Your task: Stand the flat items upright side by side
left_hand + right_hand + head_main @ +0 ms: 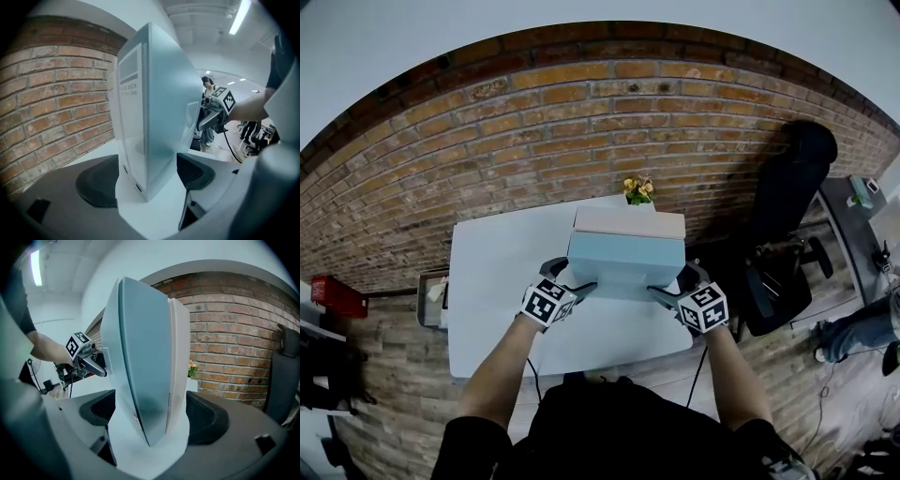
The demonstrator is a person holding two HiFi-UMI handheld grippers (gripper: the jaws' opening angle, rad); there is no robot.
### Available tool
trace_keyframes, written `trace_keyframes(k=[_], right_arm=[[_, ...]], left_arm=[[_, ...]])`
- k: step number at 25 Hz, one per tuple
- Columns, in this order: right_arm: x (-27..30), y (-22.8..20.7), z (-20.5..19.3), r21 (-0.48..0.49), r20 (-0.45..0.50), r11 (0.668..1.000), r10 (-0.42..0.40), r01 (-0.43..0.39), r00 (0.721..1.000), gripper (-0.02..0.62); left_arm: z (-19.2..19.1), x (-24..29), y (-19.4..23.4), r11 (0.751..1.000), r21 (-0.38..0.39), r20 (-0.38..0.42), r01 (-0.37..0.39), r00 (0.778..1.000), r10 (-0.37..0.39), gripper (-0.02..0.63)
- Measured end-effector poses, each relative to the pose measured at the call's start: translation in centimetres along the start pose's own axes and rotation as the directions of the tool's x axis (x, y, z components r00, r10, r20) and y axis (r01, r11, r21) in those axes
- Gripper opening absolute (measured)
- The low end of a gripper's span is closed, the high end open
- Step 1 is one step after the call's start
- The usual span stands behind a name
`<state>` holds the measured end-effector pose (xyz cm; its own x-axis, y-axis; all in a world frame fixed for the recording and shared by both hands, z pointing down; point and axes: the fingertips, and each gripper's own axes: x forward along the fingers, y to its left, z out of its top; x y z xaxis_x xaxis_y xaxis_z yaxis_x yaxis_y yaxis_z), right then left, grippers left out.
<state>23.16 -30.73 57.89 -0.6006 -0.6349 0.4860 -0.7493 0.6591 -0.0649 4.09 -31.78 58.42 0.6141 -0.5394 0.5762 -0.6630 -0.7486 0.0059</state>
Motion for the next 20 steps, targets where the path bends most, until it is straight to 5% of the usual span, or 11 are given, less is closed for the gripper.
trace_keyframes(k=[11,20], right_arm=[[-3.5,0.5,-2.1,0.131,0.055,0.991,0.001,-0.008,0.998,0.465],[-5.3,1.8,-2.8,0.225,0.113,0.974,-0.050,0.023,0.992,0.418]], left_arm=[[-0.4,-4.1,-0.1,0.972,-0.217,0.082,-0.089,0.991,0.109,0.399],[-2.0,-8.9,-0.7,0.936,-0.246,0.089,-0.253,0.955,0.282,0.345]])
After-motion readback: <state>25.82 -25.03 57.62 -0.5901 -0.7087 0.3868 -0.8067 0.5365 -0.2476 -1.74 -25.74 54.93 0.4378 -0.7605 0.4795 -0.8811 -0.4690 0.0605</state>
